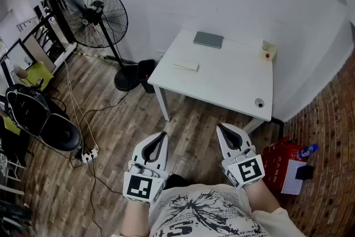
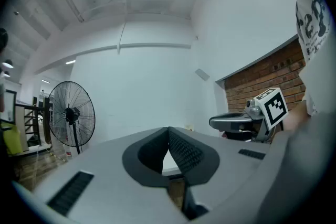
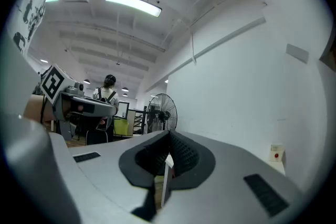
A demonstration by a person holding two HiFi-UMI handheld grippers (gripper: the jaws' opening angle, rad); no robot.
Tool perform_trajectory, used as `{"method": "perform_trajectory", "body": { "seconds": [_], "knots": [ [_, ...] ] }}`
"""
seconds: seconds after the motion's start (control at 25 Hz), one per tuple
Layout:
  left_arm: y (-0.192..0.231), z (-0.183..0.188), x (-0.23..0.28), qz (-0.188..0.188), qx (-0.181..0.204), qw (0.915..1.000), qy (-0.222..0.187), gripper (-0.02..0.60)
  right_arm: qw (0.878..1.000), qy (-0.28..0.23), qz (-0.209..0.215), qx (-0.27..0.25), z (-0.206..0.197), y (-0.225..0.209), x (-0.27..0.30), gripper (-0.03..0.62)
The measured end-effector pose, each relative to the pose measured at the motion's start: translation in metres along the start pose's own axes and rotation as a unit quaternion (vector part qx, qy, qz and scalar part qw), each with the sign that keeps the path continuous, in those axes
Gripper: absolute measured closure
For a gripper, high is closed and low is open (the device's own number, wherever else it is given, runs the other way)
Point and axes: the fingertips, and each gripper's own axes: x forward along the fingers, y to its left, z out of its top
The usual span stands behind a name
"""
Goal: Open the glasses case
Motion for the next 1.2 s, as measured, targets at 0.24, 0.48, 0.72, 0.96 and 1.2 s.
{"method": "perform_trajectory", "body": {
  "seconds": [0.24,0.48,0.72,0.96,1.2],
  "knots": [
    [-0.002,0.000,0.000,0.002,-0.007,0.9999,-0.007,0.568,1.000,0.002,0.003,-0.001,-0.002,0.002,-0.003,0.585],
    [-0.007,-0.005,0.005,-0.004,-0.002,1.0000,0.007,0.568,1.000,0.001,0.011,0.012,-0.006,0.000,-0.006,0.583],
    [-0.013,-0.012,0.020,-0.017,0.004,0.9995,0.028,0.568,0.999,-0.010,0.003,0.044,-0.012,-0.016,0.003,0.138],
    [0.000,-0.021,0.044,-0.020,0.003,0.9991,0.036,0.568,0.996,0.012,-0.044,0.071,-0.030,-0.053,0.027,0.066],
    [0.038,-0.030,0.083,-0.024,0.000,0.9991,0.034,0.568,0.995,0.029,-0.060,0.078,-0.047,-0.076,0.073,0.066]
  ]
}}
